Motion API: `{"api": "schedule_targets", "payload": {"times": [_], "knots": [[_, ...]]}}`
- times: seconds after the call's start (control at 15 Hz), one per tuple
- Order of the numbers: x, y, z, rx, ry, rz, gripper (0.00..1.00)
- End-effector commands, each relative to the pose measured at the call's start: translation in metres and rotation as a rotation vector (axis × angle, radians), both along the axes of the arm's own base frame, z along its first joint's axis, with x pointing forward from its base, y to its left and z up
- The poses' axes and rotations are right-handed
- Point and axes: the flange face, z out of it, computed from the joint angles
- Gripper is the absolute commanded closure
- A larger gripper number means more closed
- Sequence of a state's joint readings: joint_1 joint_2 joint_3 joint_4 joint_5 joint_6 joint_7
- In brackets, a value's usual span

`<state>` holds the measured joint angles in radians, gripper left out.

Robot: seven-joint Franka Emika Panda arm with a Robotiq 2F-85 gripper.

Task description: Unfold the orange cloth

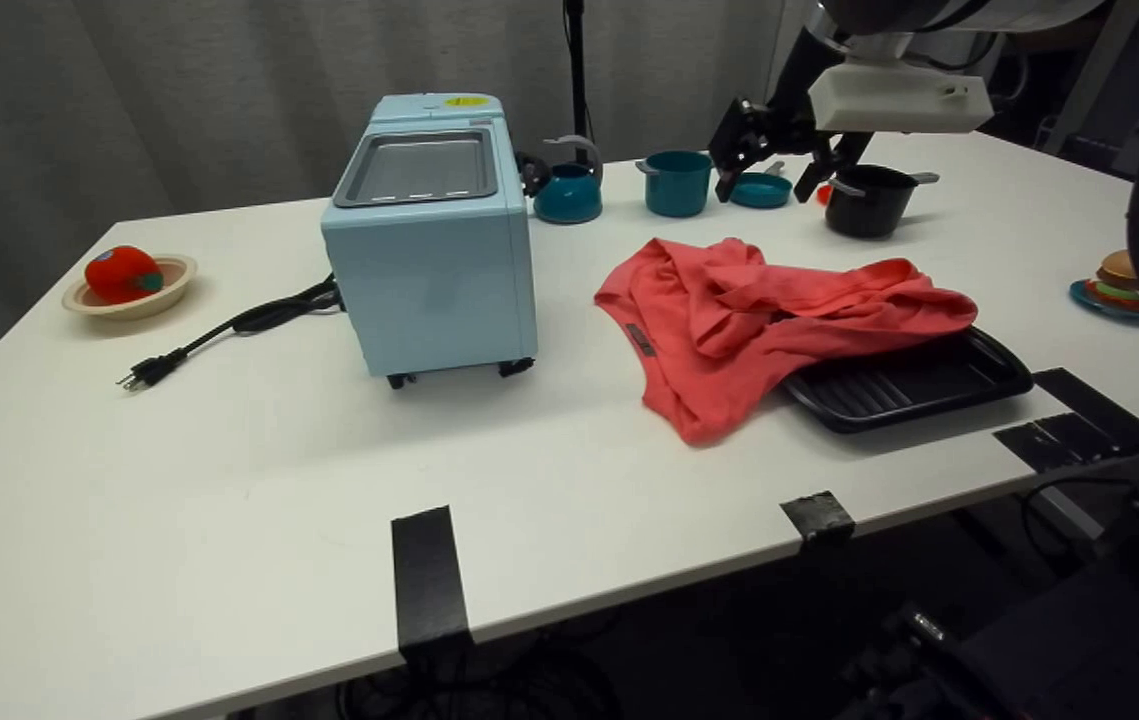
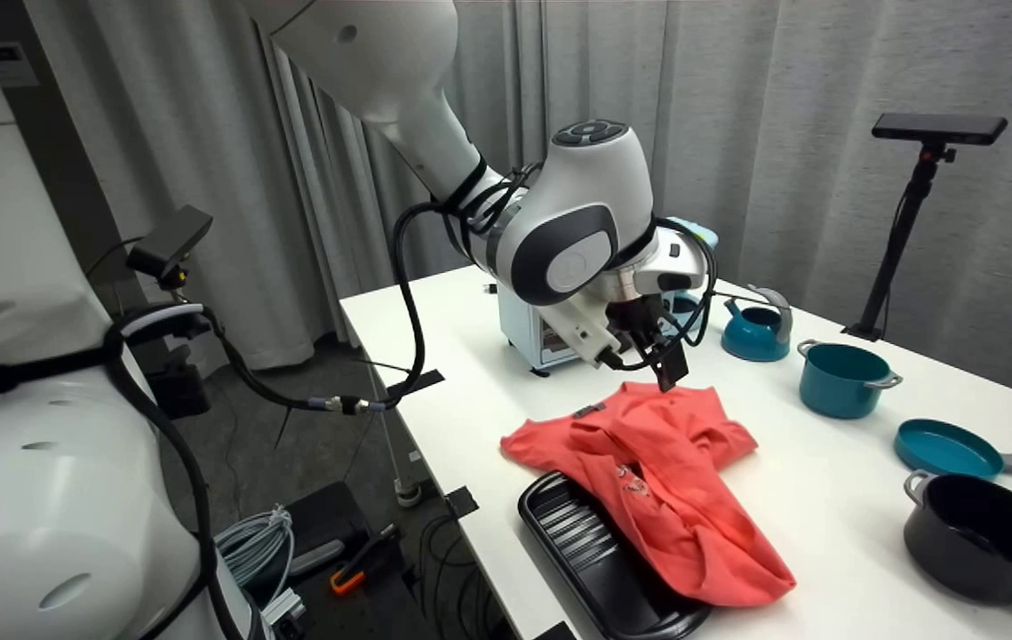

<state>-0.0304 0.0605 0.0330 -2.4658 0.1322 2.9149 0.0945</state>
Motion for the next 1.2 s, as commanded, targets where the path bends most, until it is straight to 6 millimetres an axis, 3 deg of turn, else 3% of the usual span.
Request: {"api": "schedule_targets", "payload": {"times": [0.0,0.27,0.53,0.73,0.93,1.13], "knots": [[0.009,-0.005,-0.018,-0.016,0.028,0.011,0.00],[0.019,-0.015,-0.047,-0.032,0.088,0.014,0.00],[0.029,-0.013,-0.067,-0.028,0.126,0.027,0.00],[0.032,-0.012,-0.075,-0.021,0.153,0.036,0.02],[0.030,-0.009,-0.077,-0.019,0.195,0.041,0.14],[0.028,-0.003,-0.078,-0.015,0.231,0.049,0.12]]}}
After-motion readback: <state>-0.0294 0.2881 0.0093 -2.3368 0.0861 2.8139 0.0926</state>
